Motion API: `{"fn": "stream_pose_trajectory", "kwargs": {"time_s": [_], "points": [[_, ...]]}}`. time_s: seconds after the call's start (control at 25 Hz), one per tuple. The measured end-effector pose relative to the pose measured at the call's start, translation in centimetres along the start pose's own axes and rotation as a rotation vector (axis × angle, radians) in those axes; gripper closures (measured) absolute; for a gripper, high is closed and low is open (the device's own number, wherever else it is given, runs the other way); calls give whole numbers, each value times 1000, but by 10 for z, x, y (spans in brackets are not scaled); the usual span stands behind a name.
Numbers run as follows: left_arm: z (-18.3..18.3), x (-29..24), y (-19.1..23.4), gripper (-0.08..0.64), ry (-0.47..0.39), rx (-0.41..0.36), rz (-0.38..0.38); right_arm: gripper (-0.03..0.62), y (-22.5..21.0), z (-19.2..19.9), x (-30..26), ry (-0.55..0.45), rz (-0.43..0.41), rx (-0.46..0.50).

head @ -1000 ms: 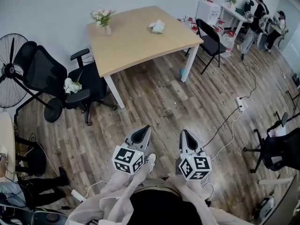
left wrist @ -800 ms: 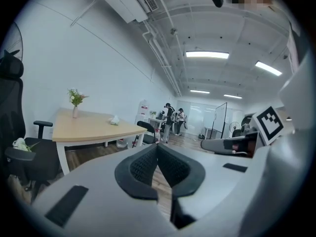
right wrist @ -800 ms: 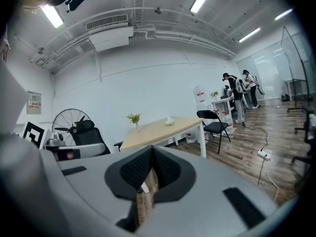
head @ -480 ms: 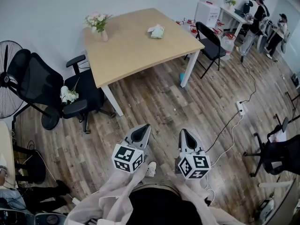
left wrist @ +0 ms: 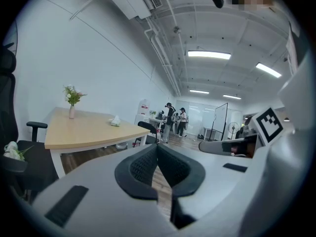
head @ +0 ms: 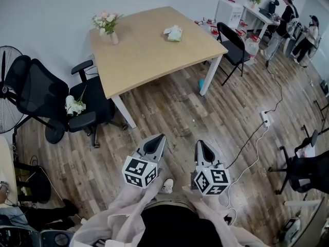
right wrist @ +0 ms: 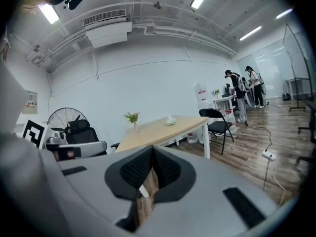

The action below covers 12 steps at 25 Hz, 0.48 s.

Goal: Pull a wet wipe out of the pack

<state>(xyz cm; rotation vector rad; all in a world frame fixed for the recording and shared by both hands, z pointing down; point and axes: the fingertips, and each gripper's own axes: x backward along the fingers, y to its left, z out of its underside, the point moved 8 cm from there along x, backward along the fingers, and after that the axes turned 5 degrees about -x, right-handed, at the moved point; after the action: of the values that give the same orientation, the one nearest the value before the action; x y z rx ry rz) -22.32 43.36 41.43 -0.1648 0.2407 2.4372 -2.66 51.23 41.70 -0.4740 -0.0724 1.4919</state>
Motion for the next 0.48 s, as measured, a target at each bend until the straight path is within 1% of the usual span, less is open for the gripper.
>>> {"fn": "stream_pose_trajectory", "kwargs": {"time_s": [0.24, 0.48], "points": [[2, 4, 2, 551, 0, 20, -22, 581, 4, -3, -4, 13, -33, 15], [2, 10, 13, 551, 5, 15, -40, 581, 10, -2, -15, 24, -48, 21]]}}
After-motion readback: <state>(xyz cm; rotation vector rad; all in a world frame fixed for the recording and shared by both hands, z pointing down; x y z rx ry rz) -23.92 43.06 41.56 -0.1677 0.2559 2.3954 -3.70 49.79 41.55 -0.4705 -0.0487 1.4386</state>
